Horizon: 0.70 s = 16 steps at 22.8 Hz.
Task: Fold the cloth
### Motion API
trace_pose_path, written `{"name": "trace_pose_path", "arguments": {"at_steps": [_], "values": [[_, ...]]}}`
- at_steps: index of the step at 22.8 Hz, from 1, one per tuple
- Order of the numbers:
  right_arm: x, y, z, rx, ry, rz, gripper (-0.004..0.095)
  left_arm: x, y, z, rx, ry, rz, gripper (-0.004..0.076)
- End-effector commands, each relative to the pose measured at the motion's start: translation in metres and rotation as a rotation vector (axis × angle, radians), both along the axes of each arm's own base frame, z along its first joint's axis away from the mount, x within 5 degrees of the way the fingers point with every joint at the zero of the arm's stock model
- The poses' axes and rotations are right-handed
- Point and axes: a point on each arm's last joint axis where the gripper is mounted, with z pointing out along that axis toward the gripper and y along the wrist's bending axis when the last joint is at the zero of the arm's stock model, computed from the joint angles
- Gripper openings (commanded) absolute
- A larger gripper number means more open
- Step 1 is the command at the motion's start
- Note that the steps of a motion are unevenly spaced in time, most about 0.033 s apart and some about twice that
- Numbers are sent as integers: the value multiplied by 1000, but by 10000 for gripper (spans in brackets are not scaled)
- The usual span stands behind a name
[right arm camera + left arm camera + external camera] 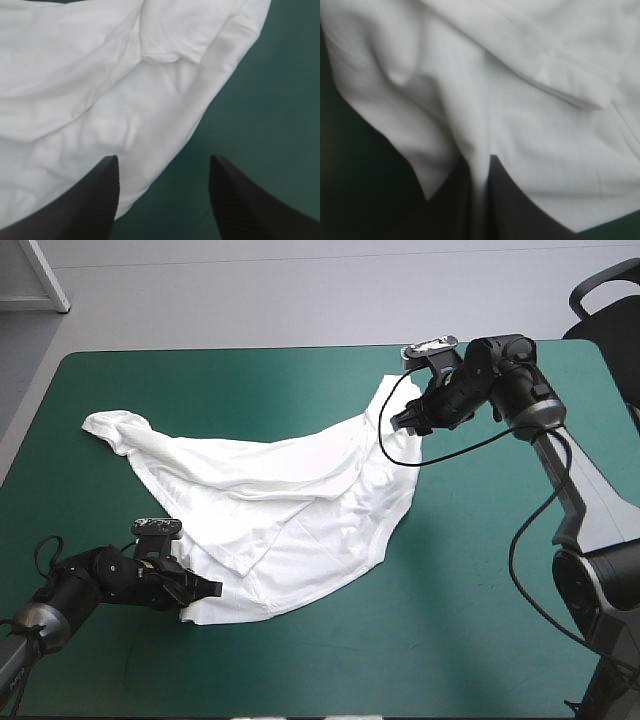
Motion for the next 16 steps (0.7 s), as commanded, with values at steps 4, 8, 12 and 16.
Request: {"name": "trace_pose_path", "arguments": {"at_steps": [4, 8, 12, 16], "values": [[25, -3, -6, 2, -127, -33, 510, -1, -4, 0, -21, 21, -18, 20], [54, -14, -39, 15, -141, -91, 493, -2, -4, 0, -22, 31, -22, 20], [72, -14, -68, 76, -121, -113, 433, -2, -5, 0, -22, 35, -26, 20], [78, -7, -83, 144, -92, -115, 380, -2, -5, 0, -22, 37, -27, 20]]}}
